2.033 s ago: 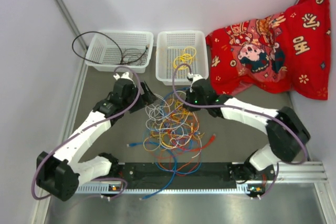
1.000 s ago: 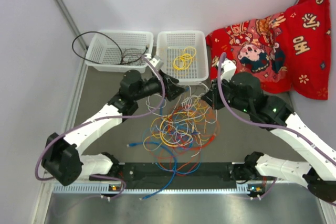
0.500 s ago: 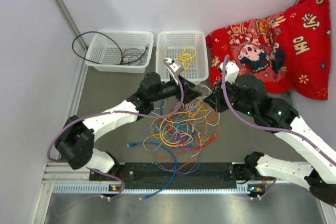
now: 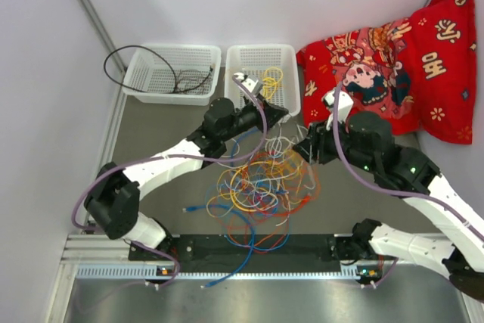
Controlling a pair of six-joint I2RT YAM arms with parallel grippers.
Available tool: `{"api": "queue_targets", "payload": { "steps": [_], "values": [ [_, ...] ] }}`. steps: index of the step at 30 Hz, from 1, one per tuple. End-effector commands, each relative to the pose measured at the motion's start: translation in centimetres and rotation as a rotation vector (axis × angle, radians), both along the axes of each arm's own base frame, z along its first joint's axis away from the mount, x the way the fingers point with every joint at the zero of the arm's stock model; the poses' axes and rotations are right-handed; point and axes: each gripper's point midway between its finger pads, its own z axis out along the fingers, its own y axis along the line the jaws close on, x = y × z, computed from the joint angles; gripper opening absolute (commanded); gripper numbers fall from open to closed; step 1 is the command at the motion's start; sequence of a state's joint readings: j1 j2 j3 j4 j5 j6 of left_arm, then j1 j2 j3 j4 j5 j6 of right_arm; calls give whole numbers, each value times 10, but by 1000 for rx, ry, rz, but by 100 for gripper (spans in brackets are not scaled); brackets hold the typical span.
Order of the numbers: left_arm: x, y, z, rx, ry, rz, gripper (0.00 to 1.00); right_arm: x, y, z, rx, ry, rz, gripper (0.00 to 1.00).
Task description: Untangle the cables
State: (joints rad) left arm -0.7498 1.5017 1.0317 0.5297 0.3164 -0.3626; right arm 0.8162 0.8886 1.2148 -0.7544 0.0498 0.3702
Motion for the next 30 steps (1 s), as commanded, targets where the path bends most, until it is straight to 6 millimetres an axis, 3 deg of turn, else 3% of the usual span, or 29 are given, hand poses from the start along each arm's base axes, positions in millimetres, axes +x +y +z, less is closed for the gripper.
{"api": "queue_targets", "payload": {
  "steps": [1,2,4,6,8,9,10,11,12,17,19,24,28,30],
  "values": [
    [2,30,94,-141,-104,146,0,-3,-11,16,29,-61,-30,65],
    [4,38,103,-135,-115,183,0,-2,-14,17,24,-66,-43,75],
    [-2,51,130,-130,-119,217,0,-2,-22,21,27,-83,-70,85],
    [-5,67,161,-149,-142,271,0,-2,-28,26,28,-101,-91,87],
    [-6,75,170,-125,-133,300,0,-3,-34,37,58,-135,-111,89],
    [-9,80,190,-146,-151,308,0,-3,-34,39,70,-143,-108,89],
    [-6,85,190,-126,-131,341,0,-7,-33,43,93,-154,-90,89],
    [-5,86,196,-129,-132,344,0,-8,-30,45,109,-162,-79,89],
    [-9,90,214,-154,-148,349,0,-6,-26,46,134,-170,-73,88],
    [-12,90,247,-174,-158,339,0,-3,-7,54,237,-213,-30,86],
    [-16,95,270,-206,-180,338,0,0,3,61,294,-245,-7,85],
    [-23,102,308,-257,-216,340,0,9,36,57,329,-233,75,84],
    [-27,102,321,-284,-222,328,0,19,54,66,395,-273,100,84],
    [-29,102,322,-287,-220,322,0,26,63,61,397,-273,103,84]
  ]
}}
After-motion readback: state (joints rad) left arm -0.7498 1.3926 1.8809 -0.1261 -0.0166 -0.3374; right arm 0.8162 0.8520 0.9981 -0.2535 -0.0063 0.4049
